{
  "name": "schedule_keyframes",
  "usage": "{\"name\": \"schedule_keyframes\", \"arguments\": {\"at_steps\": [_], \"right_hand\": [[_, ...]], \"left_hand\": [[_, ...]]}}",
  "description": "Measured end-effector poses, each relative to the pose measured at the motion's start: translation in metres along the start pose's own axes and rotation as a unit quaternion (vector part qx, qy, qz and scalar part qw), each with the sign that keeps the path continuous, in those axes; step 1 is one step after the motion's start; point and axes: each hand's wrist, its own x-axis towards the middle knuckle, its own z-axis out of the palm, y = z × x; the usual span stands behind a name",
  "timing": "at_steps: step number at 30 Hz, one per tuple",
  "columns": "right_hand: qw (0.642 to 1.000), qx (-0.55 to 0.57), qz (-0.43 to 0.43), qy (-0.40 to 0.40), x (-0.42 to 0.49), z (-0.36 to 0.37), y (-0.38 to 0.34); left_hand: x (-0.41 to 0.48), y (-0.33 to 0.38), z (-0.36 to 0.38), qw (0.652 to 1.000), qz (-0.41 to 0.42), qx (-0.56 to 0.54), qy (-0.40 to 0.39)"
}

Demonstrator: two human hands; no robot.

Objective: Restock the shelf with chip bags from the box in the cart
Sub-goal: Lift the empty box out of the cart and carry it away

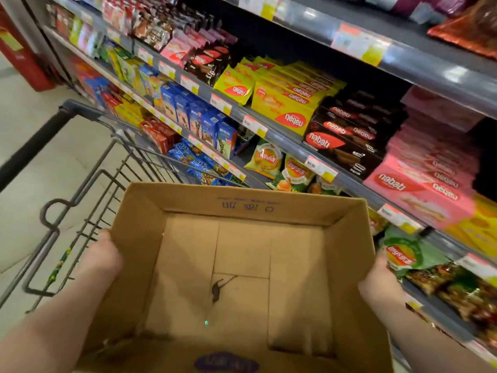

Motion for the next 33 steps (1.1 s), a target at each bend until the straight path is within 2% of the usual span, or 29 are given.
{"name": "schedule_keyframes", "arguments": {"at_steps": [10, 18, 23, 33], "right_hand": [[0.999, -0.03, -0.031, -0.007, -0.005, -0.003, 0.004], [1.0, -0.015, -0.026, 0.003, -0.013, -0.017, 0.011], [0.999, -0.018, -0.048, 0.018, -0.018, -0.049, 0.003], [0.988, 0.019, -0.072, 0.134, -0.049, -0.129, 0.038]], "left_hand": [[-0.009, 0.005, -0.013, 0.999, 0.031, 0.01, -0.008], [-0.018, 0.02, -0.046, 0.996, 0.075, 0.025, 0.031], [-0.032, 0.028, -0.076, 0.992, 0.086, 0.048, 0.083], [-0.084, 0.055, -0.121, 0.98, 0.141, -0.037, 0.139]]}}
